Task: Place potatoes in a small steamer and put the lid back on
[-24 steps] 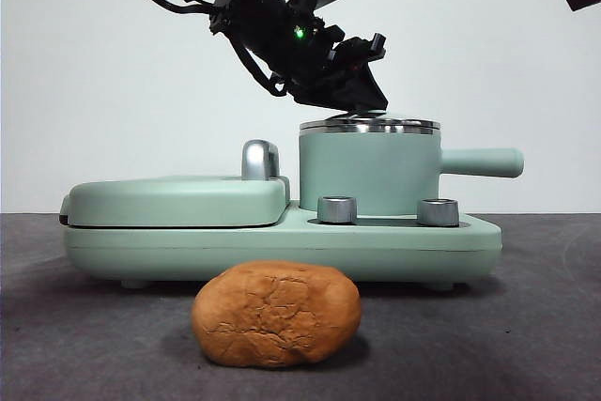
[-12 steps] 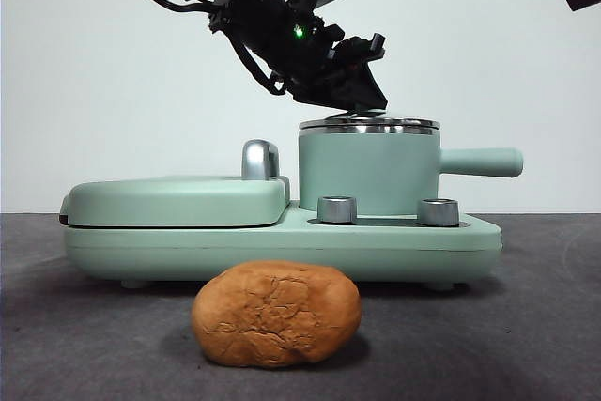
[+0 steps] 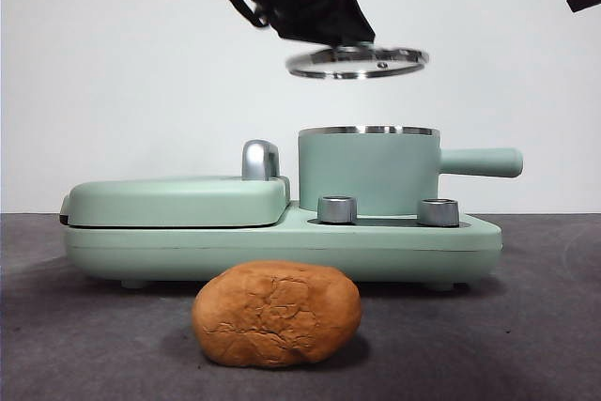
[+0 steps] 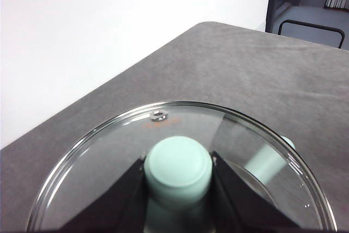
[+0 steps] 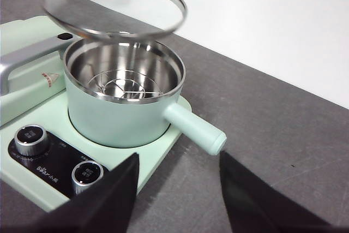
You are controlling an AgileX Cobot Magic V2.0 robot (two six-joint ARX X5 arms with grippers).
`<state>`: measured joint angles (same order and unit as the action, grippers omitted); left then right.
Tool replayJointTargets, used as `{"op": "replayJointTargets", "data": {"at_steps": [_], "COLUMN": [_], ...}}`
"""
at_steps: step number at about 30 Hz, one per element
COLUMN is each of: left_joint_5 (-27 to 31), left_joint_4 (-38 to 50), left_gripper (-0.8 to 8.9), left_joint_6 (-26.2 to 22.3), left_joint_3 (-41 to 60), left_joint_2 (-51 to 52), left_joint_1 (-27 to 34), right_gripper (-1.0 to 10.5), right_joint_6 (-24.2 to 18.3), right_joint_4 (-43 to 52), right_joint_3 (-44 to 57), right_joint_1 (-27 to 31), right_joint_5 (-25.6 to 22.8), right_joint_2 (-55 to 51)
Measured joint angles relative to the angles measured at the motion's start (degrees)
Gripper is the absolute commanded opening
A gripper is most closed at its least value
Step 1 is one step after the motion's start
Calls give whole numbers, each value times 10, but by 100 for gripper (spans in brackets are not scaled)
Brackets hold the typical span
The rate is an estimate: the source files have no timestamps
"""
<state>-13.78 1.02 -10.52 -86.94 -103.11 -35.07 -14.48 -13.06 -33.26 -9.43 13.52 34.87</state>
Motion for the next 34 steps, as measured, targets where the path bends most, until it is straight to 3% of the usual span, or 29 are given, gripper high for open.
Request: {"op": "replayJointTargets", "data": {"at_steps": [9,14,19,34], "left_joint_5": [-8,-8,-10,-11], "left_joint_4": [-96,-179,-190,-252], "left_gripper": [15,15,15,15], "left_joint_6": [7,11,11,11], "left_joint_3": [0,1,16,93], "left_joint_2": [74,101,134,258], "left_joint_1": [28,51,58,123], "right_gripper": [245,279,294,382], "right_joint_6": [-8,-45,-64,-47], "right_joint_4": [-19,-51,-82,-63], "right_joint_3": [0,0,0,0], "right_joint_1": [-19,-83,-149,-293], "right_joint_5": [70,73,73,75], "right_joint_2": [0,8,52,235]}}
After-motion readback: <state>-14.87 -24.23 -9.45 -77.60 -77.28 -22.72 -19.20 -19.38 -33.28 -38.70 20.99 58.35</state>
